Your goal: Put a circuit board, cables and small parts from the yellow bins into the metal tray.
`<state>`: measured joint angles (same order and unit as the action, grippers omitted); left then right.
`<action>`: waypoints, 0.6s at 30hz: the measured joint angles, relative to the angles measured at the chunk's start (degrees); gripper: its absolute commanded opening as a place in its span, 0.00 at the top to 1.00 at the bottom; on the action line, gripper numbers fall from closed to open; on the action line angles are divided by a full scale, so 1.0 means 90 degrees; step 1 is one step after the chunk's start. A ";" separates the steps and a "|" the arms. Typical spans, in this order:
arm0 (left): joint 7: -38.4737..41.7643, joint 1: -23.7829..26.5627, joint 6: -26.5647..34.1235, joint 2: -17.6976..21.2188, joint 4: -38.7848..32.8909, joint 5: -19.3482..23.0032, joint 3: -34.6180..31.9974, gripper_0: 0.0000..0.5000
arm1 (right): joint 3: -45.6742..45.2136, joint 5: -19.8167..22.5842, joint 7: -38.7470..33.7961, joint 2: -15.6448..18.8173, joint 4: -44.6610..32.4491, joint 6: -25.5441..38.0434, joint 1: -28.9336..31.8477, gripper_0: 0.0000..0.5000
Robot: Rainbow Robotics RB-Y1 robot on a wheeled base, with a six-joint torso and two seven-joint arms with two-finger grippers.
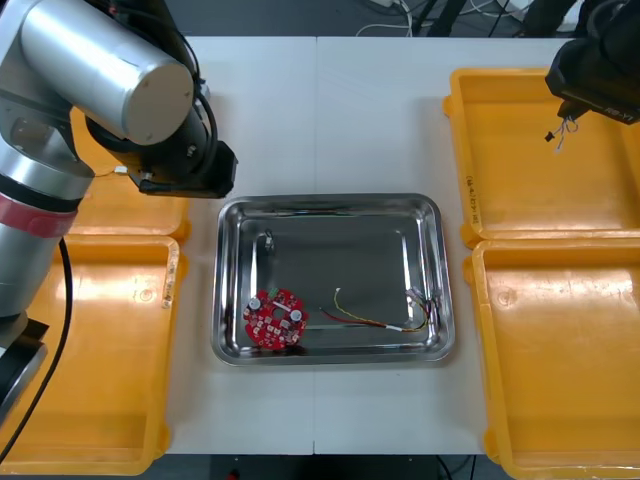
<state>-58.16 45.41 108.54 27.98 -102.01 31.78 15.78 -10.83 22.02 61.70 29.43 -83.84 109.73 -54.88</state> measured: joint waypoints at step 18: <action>-0.2361 0.0397 -0.0161 0.0246 0.1530 -0.0093 -0.1180 0.00 | 0.0963 0.1389 0.1397 0.0088 -0.2538 0.0003 0.0972 1.00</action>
<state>-79.41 48.98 107.09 30.20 -88.24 30.94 5.16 -2.16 34.53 74.28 30.22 -106.68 109.76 -46.13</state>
